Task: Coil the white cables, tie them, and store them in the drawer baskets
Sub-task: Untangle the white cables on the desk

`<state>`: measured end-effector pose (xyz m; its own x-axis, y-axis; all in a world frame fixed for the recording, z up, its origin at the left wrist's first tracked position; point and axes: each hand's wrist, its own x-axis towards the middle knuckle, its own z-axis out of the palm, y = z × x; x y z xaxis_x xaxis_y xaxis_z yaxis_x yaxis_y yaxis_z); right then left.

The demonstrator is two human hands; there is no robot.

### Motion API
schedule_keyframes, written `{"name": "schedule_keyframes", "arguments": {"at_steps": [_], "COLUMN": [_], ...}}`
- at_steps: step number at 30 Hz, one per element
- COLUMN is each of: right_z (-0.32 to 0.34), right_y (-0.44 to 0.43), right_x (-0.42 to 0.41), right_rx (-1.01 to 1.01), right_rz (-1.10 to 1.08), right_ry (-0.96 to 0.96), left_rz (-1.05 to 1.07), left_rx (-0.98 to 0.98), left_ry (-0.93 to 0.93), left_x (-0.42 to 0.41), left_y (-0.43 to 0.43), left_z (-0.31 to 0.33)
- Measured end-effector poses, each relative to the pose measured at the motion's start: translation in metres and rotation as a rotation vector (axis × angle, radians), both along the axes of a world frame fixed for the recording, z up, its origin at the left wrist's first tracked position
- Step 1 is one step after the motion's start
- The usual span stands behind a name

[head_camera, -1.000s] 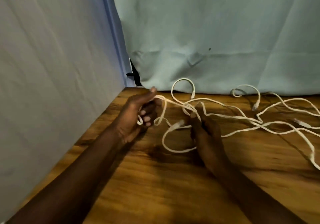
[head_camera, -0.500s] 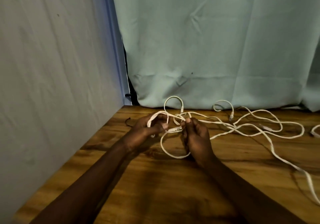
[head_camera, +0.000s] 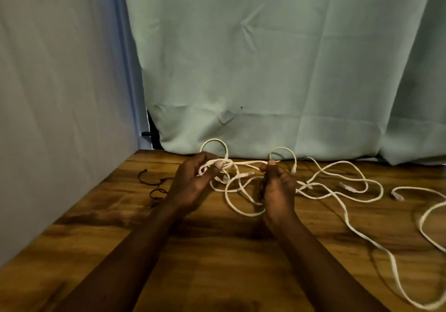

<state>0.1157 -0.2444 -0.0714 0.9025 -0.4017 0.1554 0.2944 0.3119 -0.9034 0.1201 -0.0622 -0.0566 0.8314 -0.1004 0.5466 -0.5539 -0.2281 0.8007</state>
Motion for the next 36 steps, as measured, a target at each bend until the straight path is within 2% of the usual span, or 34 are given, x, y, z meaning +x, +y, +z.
{"name": "schedule_keyframes", "arguments": {"at_steps": [2, 4, 7, 9, 14, 19, 24, 30, 36], "right_z": [-0.002, -0.005, -0.009, -0.009, 0.003, 0.007, 0.004, -0.006, -0.01], "right_y": [-0.008, -0.01, -0.013, -0.016, -0.007, 0.005, 0.004, 0.002, -0.006], "right_x": [0.007, 0.011, 0.01, 0.006, -0.01, -0.013, -0.009, -0.003, -0.001], "right_rx": [0.001, 0.003, -0.017, -0.062, -0.388, -0.304, 0.01, -0.037, 0.002], "right_rz": [-0.092, -0.138, -0.121, -0.007, 0.207, 0.473, 0.714, 0.42, 0.284], "right_ry": [0.038, 0.058, 0.075, 0.088, 0.074, 0.118, 0.117, 0.06, 0.036], "left_rz": [0.086, 0.155, 0.089, 0.034, -0.017, -0.091, -0.124, -0.097, 0.129], "left_rx": [0.265, 0.324, 0.136, 0.056, 0.002, -0.213, -0.234, -0.297, -0.243], "left_ry": [-0.086, -0.124, -0.1, -0.097, -0.052, 0.027, 0.076, 0.155, 0.067], "left_x": [0.005, 0.005, -0.002, -0.005, -0.012, -0.011, -0.008, -0.008, 0.001], "left_y": [0.003, 0.0, -0.008, -0.009, -0.002, -0.001, -0.004, -0.003, 0.0], "left_z": [-0.007, -0.008, -0.007, -0.011, -0.014, -0.005, -0.005, 0.003, 0.004]}}
